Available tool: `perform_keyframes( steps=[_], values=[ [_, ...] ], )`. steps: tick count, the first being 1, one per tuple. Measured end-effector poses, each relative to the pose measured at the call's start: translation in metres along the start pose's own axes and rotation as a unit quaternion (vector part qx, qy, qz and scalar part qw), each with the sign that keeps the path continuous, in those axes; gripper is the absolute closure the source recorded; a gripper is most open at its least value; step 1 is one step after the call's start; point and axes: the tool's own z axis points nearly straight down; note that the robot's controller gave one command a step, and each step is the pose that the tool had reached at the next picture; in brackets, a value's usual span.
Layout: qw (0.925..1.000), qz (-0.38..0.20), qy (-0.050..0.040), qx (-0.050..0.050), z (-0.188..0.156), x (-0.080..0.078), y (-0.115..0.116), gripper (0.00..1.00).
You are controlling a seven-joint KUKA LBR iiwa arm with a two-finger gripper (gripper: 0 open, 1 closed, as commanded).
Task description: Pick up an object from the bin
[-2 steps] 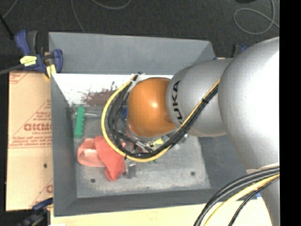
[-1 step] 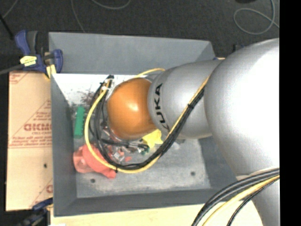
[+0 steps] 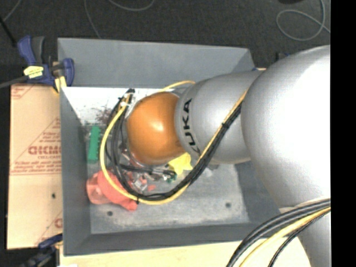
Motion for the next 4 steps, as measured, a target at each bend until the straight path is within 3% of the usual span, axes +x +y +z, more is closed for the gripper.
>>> perform_keyframes(
  steps=[1,2,3,4],
  values=[
    [0.9999,-0.006,-0.0067,-0.009,0.001,0.008,-0.009,1.0],
    [0.9994,-0.032,0.0029,-0.007,-0.03,0.01,0.005,1.0],
    [0.9987,-0.049,-0.0054,-0.008,-0.062,0.003,0.004,1.0],
    [0.9985,-0.053,-0.0074,-0.007,-0.079,-0.002,0.005,1.0]
  ],
)
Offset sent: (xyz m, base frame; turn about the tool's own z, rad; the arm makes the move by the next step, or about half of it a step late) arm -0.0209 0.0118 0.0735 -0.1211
